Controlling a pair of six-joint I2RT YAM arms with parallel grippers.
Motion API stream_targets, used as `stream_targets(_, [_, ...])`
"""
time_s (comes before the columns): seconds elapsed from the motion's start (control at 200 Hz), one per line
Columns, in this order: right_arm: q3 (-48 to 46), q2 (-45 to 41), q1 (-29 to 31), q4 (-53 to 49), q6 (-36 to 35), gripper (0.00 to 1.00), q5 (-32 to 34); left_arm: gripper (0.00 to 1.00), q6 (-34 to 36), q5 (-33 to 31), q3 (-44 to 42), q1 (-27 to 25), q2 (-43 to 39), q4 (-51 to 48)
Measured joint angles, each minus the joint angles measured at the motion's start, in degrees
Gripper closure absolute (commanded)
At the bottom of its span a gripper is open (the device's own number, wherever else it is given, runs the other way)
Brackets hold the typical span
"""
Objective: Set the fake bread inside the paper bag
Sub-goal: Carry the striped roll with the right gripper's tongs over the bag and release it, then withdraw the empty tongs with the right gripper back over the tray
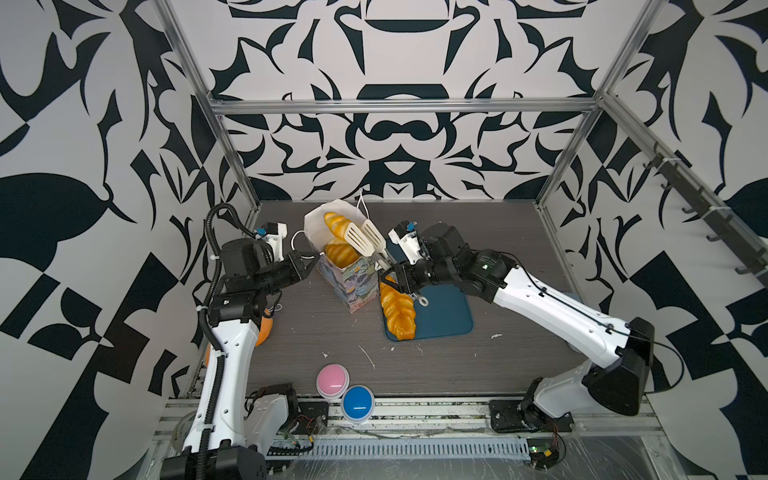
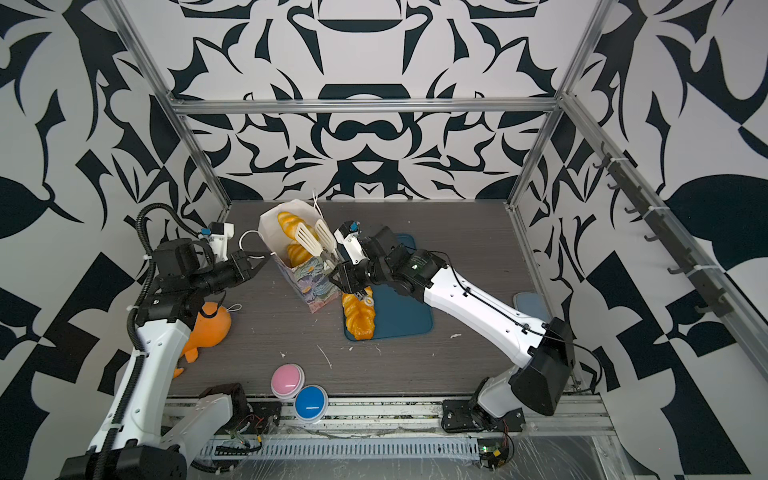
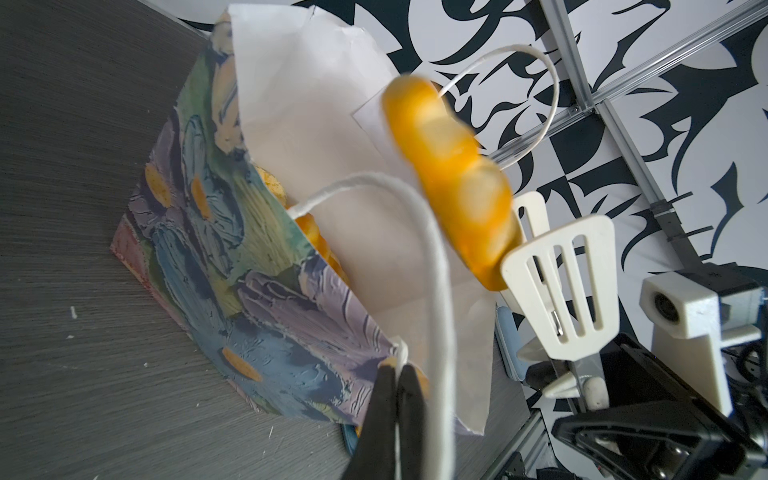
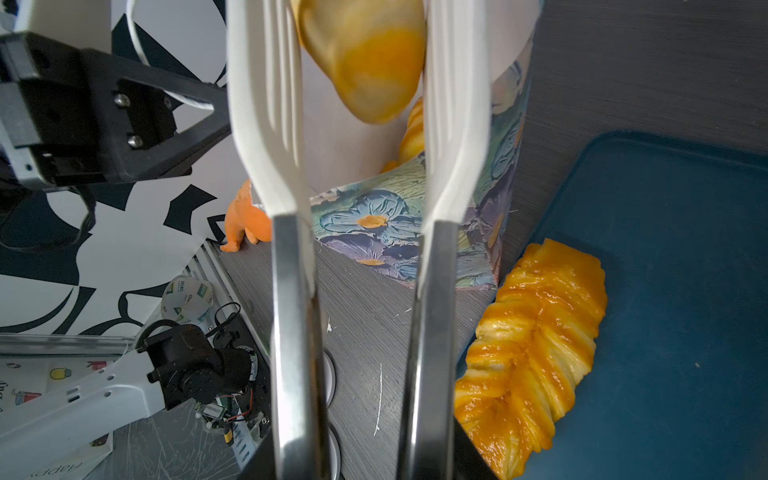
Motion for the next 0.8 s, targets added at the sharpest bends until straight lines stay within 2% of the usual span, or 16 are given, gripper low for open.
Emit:
stream_targets(0.375, [0.3, -0.6, 0.0, -0.7, -0.1, 0.57, 0.5, 1.0, 0.0, 0.0, 0.0, 0.0, 0.0, 0.0])
stream_targets(0.8, [0.3, -7.2, 0.0, -2.9, -1.3, 0.57, 2.9, 1.0, 0.0, 0.0, 0.0, 0.0, 0.0, 0.0])
